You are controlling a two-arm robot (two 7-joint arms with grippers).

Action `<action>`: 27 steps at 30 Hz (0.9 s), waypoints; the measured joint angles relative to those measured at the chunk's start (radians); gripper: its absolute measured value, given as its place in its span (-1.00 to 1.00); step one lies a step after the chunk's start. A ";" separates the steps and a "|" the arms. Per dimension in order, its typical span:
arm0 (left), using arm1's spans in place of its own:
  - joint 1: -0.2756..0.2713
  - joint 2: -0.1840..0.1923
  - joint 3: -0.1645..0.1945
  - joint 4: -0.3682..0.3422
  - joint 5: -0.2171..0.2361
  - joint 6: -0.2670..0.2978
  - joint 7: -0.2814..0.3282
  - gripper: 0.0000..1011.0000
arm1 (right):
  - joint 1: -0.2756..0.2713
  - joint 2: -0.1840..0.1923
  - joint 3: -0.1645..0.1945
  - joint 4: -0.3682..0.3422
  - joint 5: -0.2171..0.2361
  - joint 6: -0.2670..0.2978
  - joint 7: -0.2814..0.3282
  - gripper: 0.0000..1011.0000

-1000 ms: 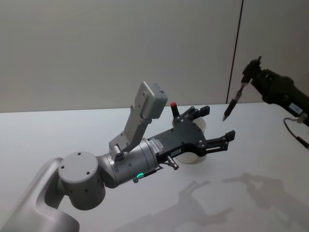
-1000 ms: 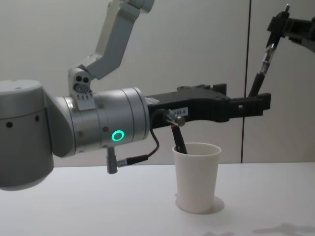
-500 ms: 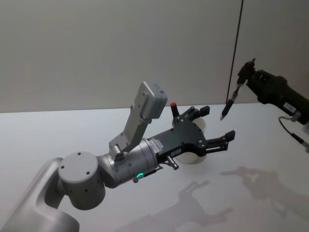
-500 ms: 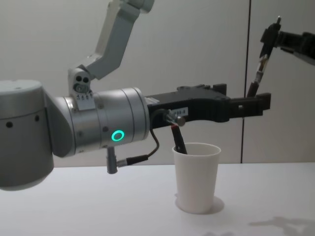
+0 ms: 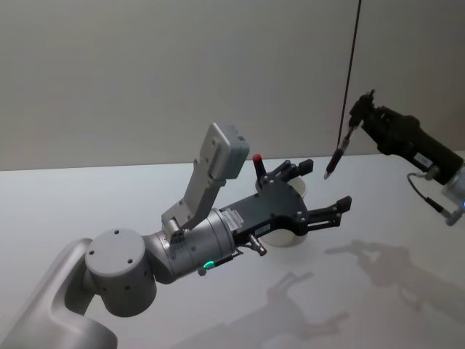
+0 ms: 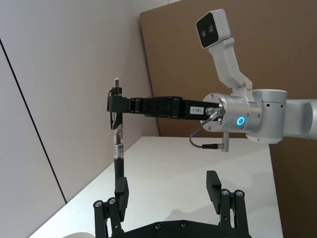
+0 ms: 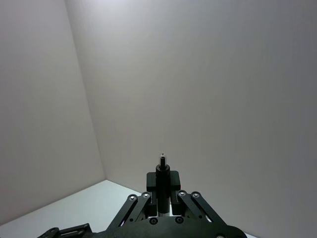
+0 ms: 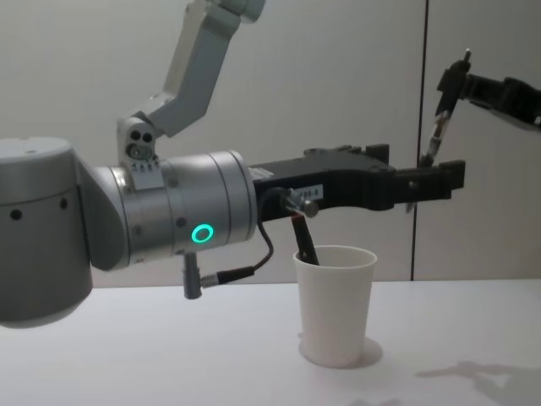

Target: Place the pen into the pen holder.

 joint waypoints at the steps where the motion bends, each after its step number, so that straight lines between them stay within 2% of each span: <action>1: 0.000 0.000 0.000 0.000 0.000 0.000 0.000 0.98 | 0.006 -0.004 -0.003 0.013 0.001 -0.005 0.005 -0.72; 17: 0.000 0.000 0.000 0.000 0.000 0.000 0.000 0.98 | 0.071 -0.052 -0.039 0.135 0.005 -0.055 0.039 -0.72; 27: 0.000 0.000 0.000 0.000 0.000 0.000 0.000 0.98 | 0.112 -0.082 -0.062 0.210 -0.018 -0.083 0.044 -0.72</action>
